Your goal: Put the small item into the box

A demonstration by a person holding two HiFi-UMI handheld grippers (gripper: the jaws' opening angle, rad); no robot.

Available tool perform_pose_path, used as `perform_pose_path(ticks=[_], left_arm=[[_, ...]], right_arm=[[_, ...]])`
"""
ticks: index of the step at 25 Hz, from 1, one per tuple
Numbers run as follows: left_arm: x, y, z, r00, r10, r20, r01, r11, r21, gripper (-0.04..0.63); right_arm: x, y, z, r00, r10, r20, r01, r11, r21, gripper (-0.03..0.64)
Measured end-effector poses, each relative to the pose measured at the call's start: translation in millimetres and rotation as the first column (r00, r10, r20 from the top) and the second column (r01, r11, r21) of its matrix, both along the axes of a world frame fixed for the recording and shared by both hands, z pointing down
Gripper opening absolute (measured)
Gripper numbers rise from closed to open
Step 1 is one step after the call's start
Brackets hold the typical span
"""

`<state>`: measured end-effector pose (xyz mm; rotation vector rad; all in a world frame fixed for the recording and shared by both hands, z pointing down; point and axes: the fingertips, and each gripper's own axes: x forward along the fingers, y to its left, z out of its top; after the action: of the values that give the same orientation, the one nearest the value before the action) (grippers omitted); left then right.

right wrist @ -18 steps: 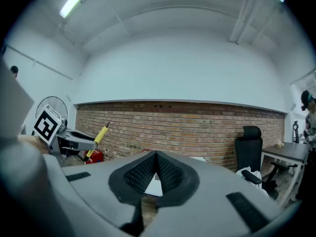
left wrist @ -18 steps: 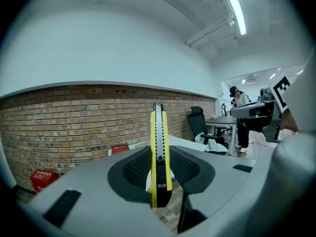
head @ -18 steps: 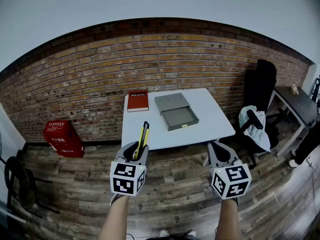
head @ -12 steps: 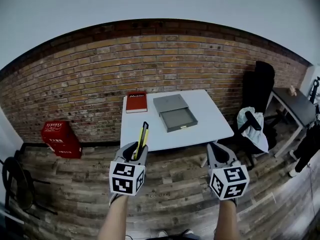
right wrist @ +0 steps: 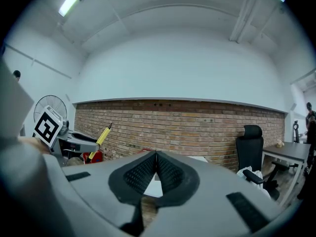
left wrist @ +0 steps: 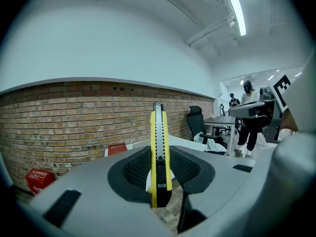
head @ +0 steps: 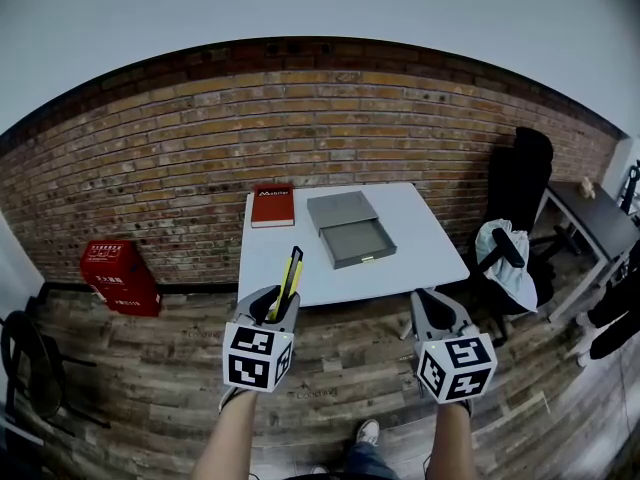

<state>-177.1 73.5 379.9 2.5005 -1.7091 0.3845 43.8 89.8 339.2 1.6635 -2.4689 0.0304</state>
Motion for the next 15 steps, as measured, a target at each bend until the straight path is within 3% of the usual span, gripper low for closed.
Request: perform_pose_path(ticks=[15], left_arm=[[28.8,-85.5,9.7,0.999,-0.045,0.016,0.045,0.999,-0.017,0.129]], right_arm=[[30.9,-91.6,19.5,0.998,-0.053,0.017,0.053,0.998,-0.029,0.020]])
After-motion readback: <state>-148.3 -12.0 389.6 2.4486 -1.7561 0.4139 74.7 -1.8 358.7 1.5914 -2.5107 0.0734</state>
